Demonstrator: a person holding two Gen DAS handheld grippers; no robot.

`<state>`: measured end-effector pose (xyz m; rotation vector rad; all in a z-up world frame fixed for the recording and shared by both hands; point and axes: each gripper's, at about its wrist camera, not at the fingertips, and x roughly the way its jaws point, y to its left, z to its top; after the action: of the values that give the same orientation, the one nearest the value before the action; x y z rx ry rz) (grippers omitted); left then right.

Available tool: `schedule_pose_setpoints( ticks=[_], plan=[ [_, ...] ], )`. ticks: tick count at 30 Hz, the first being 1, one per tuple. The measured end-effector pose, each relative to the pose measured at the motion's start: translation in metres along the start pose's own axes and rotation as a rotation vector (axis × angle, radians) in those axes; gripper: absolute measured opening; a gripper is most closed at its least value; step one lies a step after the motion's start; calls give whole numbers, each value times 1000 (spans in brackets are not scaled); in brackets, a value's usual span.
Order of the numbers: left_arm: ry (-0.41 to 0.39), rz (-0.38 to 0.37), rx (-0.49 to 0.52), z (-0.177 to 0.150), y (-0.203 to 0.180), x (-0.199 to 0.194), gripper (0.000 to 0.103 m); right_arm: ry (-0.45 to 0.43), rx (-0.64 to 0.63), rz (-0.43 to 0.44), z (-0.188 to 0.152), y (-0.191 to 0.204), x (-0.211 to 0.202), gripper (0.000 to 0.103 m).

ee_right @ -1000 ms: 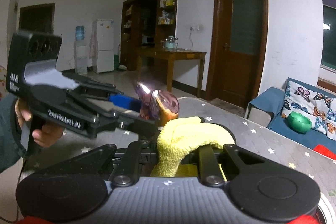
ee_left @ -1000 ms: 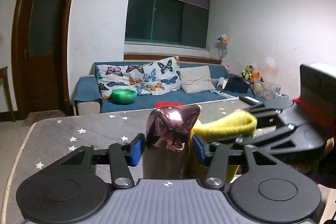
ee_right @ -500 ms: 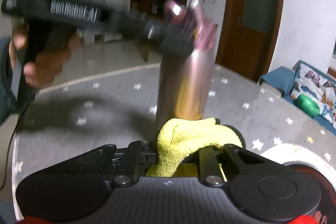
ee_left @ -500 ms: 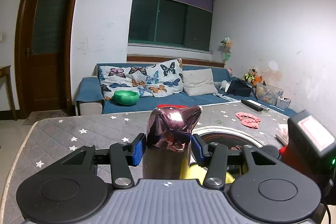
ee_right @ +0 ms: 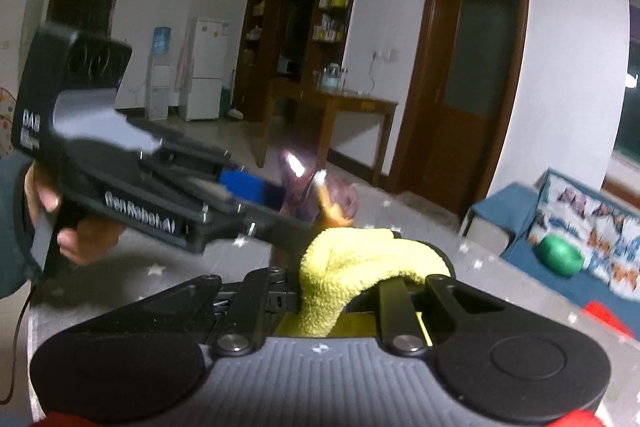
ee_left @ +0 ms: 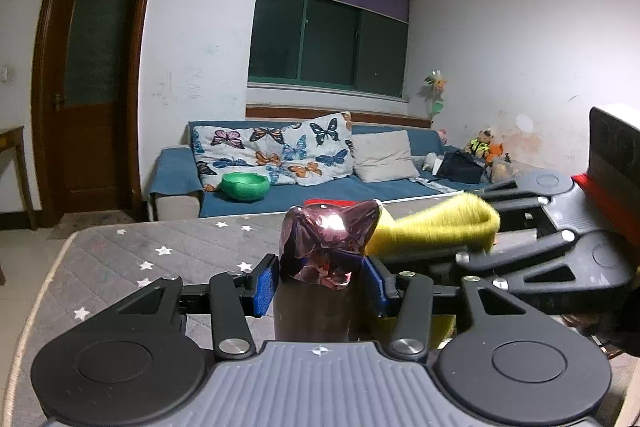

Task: Clean container
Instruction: 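Wipe the bottle side once more, then pull the right cloth away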

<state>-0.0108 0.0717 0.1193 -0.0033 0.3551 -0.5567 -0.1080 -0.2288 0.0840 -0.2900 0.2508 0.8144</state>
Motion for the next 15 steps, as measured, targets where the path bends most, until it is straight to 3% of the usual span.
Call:
schedule_pose_setpoints(
  ticks=[5, 15],
  plan=[
    [1, 0, 4, 1, 2, 0, 50, -3, -12, -4, 1, -5, 2, 15],
    [2, 32, 18, 1, -3, 4, 50, 108, -8, 22, -32, 8, 25, 15]
  ],
)
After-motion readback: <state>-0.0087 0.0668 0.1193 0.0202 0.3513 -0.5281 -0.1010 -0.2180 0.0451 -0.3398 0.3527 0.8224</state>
